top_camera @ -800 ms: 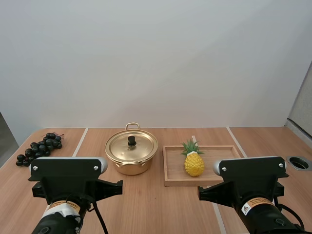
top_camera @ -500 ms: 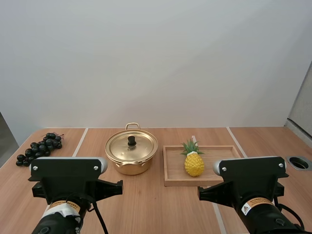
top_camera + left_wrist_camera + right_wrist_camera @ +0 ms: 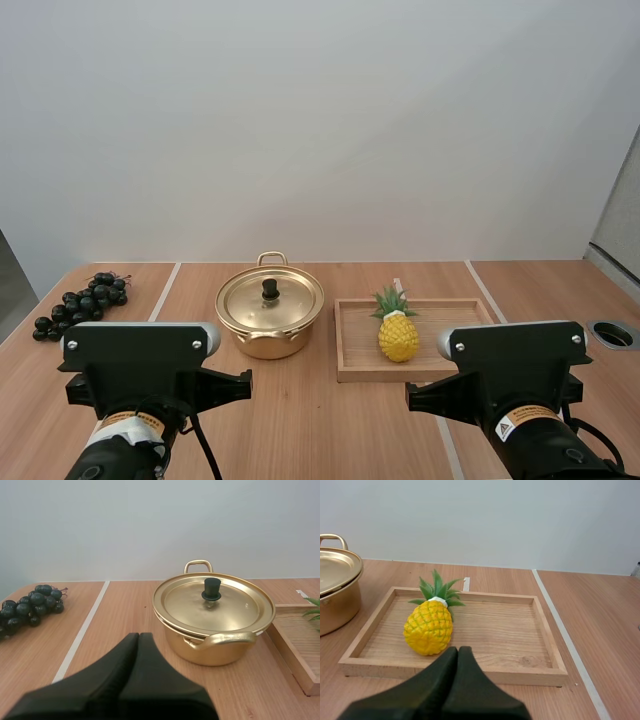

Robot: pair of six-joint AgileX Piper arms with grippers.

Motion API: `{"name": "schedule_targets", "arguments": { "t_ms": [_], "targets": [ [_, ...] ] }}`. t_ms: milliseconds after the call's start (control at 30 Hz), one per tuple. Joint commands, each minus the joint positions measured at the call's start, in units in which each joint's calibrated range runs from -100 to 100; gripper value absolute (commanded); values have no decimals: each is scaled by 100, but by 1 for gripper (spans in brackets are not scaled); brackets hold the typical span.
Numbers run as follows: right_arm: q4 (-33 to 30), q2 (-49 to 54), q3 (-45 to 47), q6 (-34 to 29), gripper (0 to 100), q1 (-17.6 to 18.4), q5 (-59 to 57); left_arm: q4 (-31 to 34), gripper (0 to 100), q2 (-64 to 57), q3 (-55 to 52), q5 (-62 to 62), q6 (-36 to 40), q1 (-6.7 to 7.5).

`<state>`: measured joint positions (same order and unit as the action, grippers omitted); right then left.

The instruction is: Open the pot, put the pineapple inside, and close it

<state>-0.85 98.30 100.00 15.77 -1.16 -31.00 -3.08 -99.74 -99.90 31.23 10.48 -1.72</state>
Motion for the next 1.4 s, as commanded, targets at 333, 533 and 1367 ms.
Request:
{"name": "schedule_targets", "arguments": {
  "t_ms": [333,533,1367],
  "targets": [
    [9,47,0,10,0,-22,116,-78,0,-26,-10,-181,9,-8],
    [9,47,0,10,0,-22,116,-78,0,-26,-10,-181,9,-8],
    [287,47,0,1,0,-22,157,-88,0,-26,-10,-352,21,-8]
  ]
}}
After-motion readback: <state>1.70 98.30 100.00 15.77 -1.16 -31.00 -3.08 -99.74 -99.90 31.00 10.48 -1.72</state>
